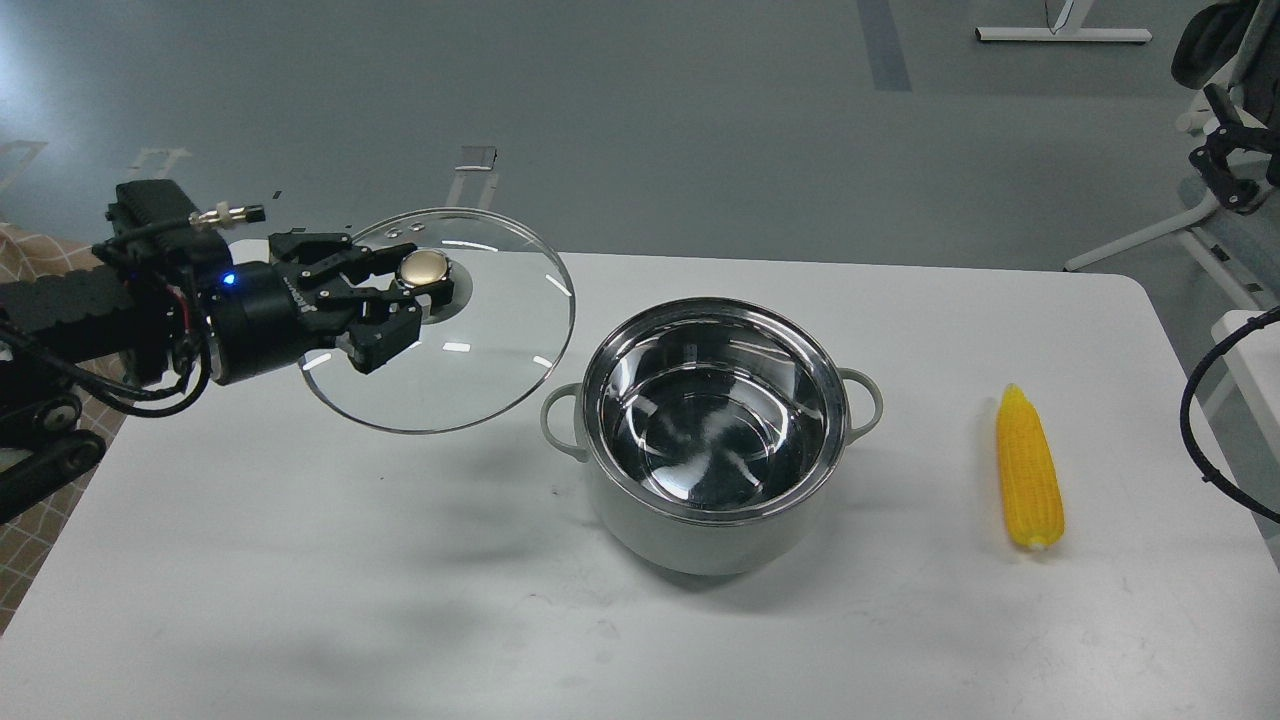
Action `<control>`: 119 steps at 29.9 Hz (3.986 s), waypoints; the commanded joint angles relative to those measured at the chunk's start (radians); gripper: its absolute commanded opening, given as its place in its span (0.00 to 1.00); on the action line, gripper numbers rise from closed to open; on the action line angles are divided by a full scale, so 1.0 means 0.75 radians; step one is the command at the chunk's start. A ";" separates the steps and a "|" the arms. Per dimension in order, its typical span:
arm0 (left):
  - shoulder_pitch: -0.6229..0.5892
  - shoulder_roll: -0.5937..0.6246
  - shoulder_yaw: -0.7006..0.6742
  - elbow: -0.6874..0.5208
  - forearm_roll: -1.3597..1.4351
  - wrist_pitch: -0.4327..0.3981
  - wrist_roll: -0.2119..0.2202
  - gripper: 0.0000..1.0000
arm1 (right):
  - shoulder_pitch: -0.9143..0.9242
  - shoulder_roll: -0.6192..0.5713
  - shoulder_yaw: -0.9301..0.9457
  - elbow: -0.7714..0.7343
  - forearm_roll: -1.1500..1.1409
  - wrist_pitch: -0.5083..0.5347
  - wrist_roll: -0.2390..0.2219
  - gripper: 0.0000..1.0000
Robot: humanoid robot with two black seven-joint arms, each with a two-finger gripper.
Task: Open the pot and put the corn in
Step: 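Lift the glass lid off the pot and carry it toward the left arm, then lower the glass lid onto the table beside the pot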
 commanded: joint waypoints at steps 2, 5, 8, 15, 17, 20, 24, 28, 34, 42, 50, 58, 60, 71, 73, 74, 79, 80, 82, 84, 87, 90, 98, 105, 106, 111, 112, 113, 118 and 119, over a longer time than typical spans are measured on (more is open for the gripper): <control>0.117 0.035 -0.003 0.106 -0.004 0.035 0.007 0.45 | 0.002 -0.002 -0.027 -0.031 0.000 0.000 -0.002 1.00; 0.148 0.033 -0.003 0.147 -0.004 0.033 0.011 0.45 | 0.002 -0.002 -0.052 -0.041 0.002 0.000 0.000 1.00; 0.154 0.013 0.011 0.282 -0.020 0.037 0.009 0.45 | 0.006 0.000 -0.062 -0.041 0.002 0.000 0.000 1.00; 0.222 -0.026 0.035 0.429 -0.125 0.084 -0.003 0.43 | 0.006 0.001 -0.064 -0.041 0.002 0.000 0.000 1.00; 0.232 -0.030 0.035 0.432 -0.133 0.104 -0.003 0.42 | 0.006 -0.004 -0.064 -0.041 0.002 0.000 -0.002 1.00; 0.277 -0.079 0.037 0.474 -0.137 0.170 -0.003 0.42 | 0.008 -0.008 -0.064 -0.043 0.002 0.000 -0.002 1.00; 0.292 -0.132 0.037 0.548 -0.137 0.186 -0.005 0.42 | 0.010 -0.008 -0.064 -0.043 0.002 0.000 -0.002 1.00; 0.294 -0.157 0.037 0.554 -0.135 0.190 -0.007 0.43 | 0.008 -0.006 -0.064 -0.043 0.002 0.000 -0.002 1.00; 0.308 -0.159 0.039 0.554 -0.135 0.217 -0.015 0.47 | 0.006 -0.006 -0.064 -0.041 0.002 0.000 -0.004 1.00; 0.310 -0.161 0.037 0.554 -0.137 0.221 -0.015 0.50 | 0.000 0.005 -0.099 -0.031 0.002 0.000 -0.006 1.00; 0.343 -0.161 0.037 0.558 -0.139 0.229 -0.015 0.55 | -0.002 -0.004 -0.101 -0.041 0.002 0.000 -0.006 1.00; 0.373 -0.159 0.037 0.562 -0.159 0.266 -0.015 0.62 | -0.008 0.005 -0.101 -0.039 0.002 0.000 -0.006 1.00; 0.373 -0.161 0.033 0.562 -0.159 0.264 -0.013 0.68 | -0.008 -0.002 -0.101 -0.041 0.002 0.000 -0.006 1.00; 0.373 -0.157 0.037 0.562 -0.213 0.264 -0.015 0.87 | -0.008 -0.002 -0.103 -0.041 0.002 0.000 -0.006 1.00; 0.371 -0.159 0.037 0.562 -0.211 0.264 -0.015 0.87 | -0.008 -0.002 -0.103 -0.041 0.002 0.000 -0.006 1.00; 0.371 -0.157 0.037 0.562 -0.211 0.262 -0.015 0.87 | -0.008 -0.002 -0.101 -0.041 0.002 0.000 -0.006 1.00; 0.371 -0.159 0.037 0.562 -0.213 0.262 -0.015 0.89 | -0.015 -0.004 -0.101 -0.041 0.002 0.000 -0.006 1.00; 0.371 -0.159 0.037 0.562 -0.213 0.262 -0.015 0.90 | -0.023 -0.004 -0.101 -0.041 0.002 0.000 -0.006 1.00; 0.371 -0.161 0.037 0.564 -0.211 0.262 -0.015 0.91 | -0.027 -0.004 -0.101 -0.039 0.002 0.000 -0.006 1.00; 0.371 -0.161 0.037 0.564 -0.211 0.262 -0.015 0.91 | -0.029 -0.004 -0.101 -0.039 0.002 0.000 -0.006 1.00; 0.371 -0.161 0.037 0.569 -0.213 0.262 -0.015 0.95 | -0.029 -0.004 -0.101 -0.037 0.004 0.000 -0.004 1.00; 0.371 -0.167 0.035 0.589 -0.215 0.260 -0.015 0.97 | -0.029 -0.002 -0.101 -0.035 0.004 0.000 -0.004 1.00; 0.371 -0.194 0.039 0.599 -0.241 0.252 -0.015 0.98 | -0.023 -0.002 -0.099 -0.035 0.002 0.000 -0.004 1.00; 0.371 -0.190 0.039 0.607 -0.225 0.256 -0.136 0.60 | -0.023 -0.004 -0.099 -0.033 0.002 0.000 -0.004 1.00; 0.371 -0.190 0.039 0.609 -0.225 0.256 -0.142 0.56 | -0.023 -0.004 -0.099 -0.035 0.002 0.000 -0.004 1.00; 0.371 -0.194 0.037 0.612 -0.233 0.258 -0.134 0.53 | -0.025 -0.004 -0.099 -0.037 0.002 0.000 -0.004 1.00; 0.371 -0.194 0.035 0.614 -0.233 0.258 -0.134 0.59 | -0.025 -0.004 -0.099 -0.037 0.002 0.000 -0.004 1.00; 0.369 -0.194 0.035 0.616 -0.235 0.258 -0.134 0.70 | -0.025 -0.004 -0.099 -0.037 0.004 0.000 -0.004 1.00; 0.367 -0.194 0.035 0.616 -0.241 0.260 -0.138 0.84 | -0.025 -0.004 -0.099 -0.033 0.004 0.000 -0.004 1.00; 0.369 -0.196 0.035 0.616 -0.243 0.260 -0.138 0.87 | -0.025 -0.004 -0.099 -0.035 0.002 0.000 -0.004 1.00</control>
